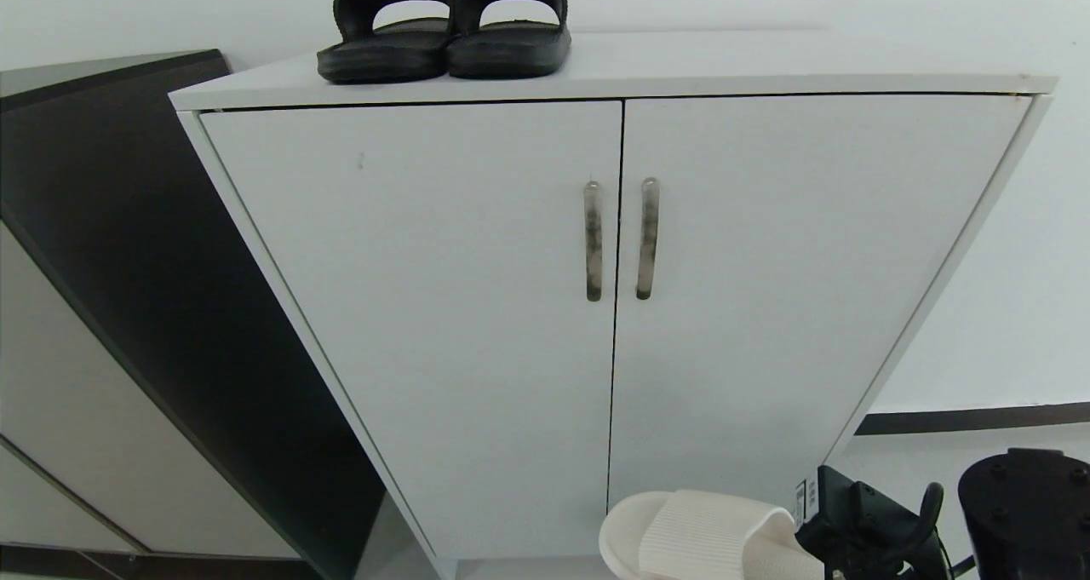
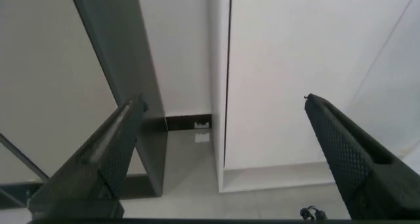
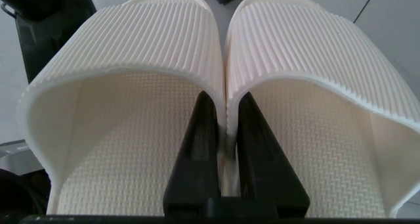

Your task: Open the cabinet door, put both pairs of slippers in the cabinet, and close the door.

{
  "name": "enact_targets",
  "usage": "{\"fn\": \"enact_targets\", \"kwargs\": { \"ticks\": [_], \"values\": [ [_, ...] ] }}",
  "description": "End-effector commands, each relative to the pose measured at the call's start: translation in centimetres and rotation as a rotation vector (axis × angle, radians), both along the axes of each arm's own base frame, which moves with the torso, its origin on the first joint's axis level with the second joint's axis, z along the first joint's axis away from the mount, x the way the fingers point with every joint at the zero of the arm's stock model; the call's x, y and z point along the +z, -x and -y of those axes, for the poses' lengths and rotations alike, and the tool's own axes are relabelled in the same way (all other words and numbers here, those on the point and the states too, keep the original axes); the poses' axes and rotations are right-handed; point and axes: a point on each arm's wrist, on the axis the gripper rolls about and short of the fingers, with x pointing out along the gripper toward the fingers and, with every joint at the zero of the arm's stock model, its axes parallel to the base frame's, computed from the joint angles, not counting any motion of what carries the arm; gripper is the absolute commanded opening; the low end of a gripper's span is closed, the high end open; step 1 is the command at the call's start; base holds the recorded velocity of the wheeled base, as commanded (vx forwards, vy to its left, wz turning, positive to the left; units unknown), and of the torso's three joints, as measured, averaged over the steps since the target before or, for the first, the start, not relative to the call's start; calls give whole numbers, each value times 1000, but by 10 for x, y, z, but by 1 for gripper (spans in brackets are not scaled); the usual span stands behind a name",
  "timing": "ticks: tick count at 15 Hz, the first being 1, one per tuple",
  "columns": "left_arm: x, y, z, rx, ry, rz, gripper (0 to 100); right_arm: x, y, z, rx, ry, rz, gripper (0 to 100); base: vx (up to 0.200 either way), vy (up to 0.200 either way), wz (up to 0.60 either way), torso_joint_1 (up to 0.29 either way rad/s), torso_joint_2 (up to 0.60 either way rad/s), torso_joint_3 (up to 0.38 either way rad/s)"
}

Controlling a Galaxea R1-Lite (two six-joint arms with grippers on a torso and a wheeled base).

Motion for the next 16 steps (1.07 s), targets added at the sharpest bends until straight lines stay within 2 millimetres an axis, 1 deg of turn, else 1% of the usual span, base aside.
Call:
{"fn": "enact_targets", "kwargs": {
  "ticks": [1, 5, 6, 7, 8, 9, 12, 14, 15, 16],
  "values": [
    [0, -1, 0, -18, -11, -12, 100, -2, -1, -1, 0, 7, -7, 0, 0, 0, 0, 0, 0, 0],
    [3, -3, 0, -43, -31, -42, 100, -3, -1, -2, 0, 9, -9, 0, 0, 0, 0, 0, 0, 0],
    [16, -3, 0, -39, -15, -21, 100, -2, -1, -2, -1, 9, -6, 0, 0, 0, 0, 0, 0, 0],
    [46, -3, 0, -46, 50, 16, 100, -2, -1, -1, -2, 8, -8, 0, 0, 0, 0, 0, 0, 0],
    [47, -3, 0, -47, 55, 17, 100, -2, -1, -1, -2, 8, -8, 0, 0, 0, 0, 0, 0, 0],
    [66, -16, 4, -188, 50, -56, 100, -2, -1, -1, -2, 9, -6, 0, 0, 0, 0, 0, 0, 0],
    [88, -52, 12, -529, 102, -231, 100, -2, -1, -1, -4, 4, -1, 0, 0, 0, 0, 0, 0, 0],
    [99, -70, 17, -729, 125, -267, 100, -1, -2, -1, -7, -4, 9, 0, 0, 0, 0, 0, 0, 0],
    [104, -83, 22, -800, 128, -304, 100, -1, -2, -2, -7, -7, 11, 0, 0, 0, 0, 0, 0, 0],
    [105, -89, 26, -842, 124, -317, 100, -1, -2, -2, -6, -6, 10, 0, 0, 0, 0, 0, 0, 0]
  ]
}}
